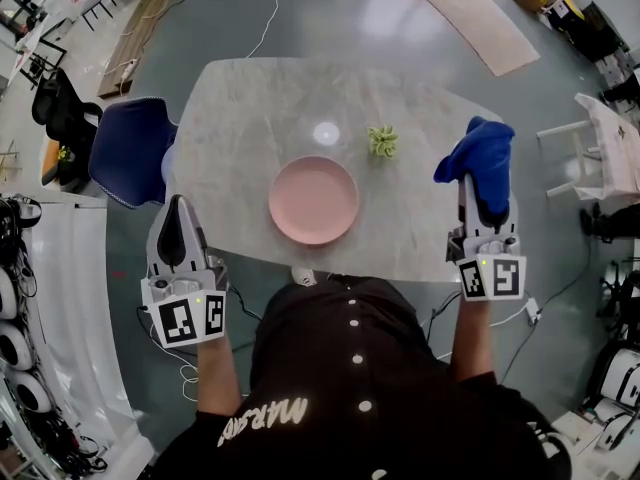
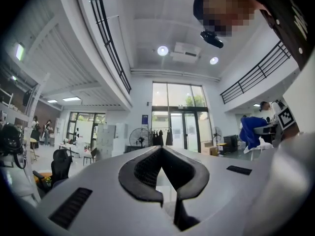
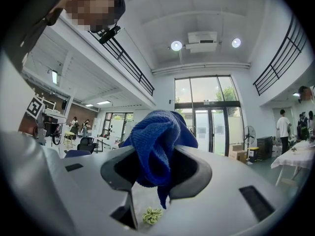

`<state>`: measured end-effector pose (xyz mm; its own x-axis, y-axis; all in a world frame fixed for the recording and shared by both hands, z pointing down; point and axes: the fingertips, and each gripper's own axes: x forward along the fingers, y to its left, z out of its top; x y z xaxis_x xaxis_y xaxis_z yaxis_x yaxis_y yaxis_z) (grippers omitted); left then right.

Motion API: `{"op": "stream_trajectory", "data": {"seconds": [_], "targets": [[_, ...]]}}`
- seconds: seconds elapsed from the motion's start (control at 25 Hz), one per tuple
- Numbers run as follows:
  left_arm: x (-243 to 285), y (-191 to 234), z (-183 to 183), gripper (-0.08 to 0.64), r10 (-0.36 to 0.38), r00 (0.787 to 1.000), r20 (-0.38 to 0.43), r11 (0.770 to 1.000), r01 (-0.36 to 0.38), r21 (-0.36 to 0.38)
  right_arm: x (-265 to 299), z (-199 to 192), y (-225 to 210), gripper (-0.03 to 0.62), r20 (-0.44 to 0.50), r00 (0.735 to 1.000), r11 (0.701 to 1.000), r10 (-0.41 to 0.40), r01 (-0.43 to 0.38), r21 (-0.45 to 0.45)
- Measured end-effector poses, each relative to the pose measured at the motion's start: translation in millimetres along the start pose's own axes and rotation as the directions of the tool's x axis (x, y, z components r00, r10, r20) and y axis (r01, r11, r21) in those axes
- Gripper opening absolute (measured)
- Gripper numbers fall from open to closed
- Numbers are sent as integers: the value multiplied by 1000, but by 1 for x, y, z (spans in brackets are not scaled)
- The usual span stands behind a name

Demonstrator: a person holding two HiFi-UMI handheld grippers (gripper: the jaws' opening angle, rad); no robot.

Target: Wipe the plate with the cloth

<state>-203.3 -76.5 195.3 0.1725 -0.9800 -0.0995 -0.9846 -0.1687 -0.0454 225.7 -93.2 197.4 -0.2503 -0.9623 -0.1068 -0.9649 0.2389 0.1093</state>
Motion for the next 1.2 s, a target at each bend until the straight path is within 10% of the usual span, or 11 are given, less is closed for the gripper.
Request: {"op": "stream_trajectory", "data": {"seconds": [1.2], "targets": [[-10,-13,-5,17,-2,1000,-30,1000,2,3,2,-1,24,146,-10,998,998,57,-57,-17]]}}
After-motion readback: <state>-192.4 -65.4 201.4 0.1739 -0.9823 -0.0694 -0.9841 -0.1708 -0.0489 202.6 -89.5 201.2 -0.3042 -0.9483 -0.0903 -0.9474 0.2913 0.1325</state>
